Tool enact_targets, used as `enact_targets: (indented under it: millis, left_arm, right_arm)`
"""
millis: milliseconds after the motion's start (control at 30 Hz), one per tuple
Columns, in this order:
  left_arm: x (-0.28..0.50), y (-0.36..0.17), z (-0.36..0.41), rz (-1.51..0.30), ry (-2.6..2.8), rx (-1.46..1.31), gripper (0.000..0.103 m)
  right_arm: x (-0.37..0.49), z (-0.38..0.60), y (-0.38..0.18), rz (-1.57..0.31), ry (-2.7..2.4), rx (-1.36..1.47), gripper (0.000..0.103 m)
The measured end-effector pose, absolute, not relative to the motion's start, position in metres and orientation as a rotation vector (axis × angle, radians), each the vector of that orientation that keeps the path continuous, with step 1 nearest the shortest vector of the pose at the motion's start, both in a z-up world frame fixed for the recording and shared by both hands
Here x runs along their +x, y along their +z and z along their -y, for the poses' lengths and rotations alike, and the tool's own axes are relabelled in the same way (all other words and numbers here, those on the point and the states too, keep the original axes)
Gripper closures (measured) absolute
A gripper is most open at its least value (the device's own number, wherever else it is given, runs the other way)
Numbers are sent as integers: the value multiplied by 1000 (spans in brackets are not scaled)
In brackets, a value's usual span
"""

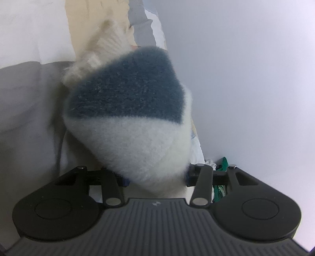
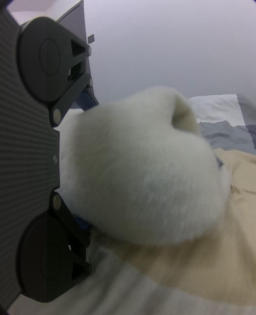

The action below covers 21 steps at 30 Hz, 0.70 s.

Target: Fold large clothes

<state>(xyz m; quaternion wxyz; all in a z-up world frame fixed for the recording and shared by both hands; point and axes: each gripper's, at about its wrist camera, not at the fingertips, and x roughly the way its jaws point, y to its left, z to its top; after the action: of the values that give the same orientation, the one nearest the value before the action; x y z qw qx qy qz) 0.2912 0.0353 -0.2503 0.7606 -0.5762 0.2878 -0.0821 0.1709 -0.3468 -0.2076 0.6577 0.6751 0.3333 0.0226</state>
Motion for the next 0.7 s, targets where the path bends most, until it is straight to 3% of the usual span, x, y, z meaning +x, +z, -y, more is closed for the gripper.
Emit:
enact_targets:
  millis: [100,133,167,200,233,333,700]
  left_arm:
    - [292,-252,-38,-630,-179,-1264,49]
    - [296,-250,-39,-629,-181,-1266,49]
    - [290,-248,-40,-627,-183,-1261,49]
    - [289,-247,-40,-624,-184,-1256,49]
    - [287,-246,-41,-619,-184,-1249,49]
    - [267,-231,-46,-599,-191,-1216,51]
    - [255,-213,-25,-585,-402,-1294,52]
  right_arm:
    - [187,341,-203,-766,60,1463,0]
    - [191,351,-201,-758,70,1445,5]
    - [194,350,-199,-751,83,1413,10]
    - [195,352,-198,-747,94,1373,24]
    - [195,352,-193,-742,100,1329,32]
    - [195,351,-178,-712,131,1258,46]
    - [179,374,-96,-563,233,1091,50]
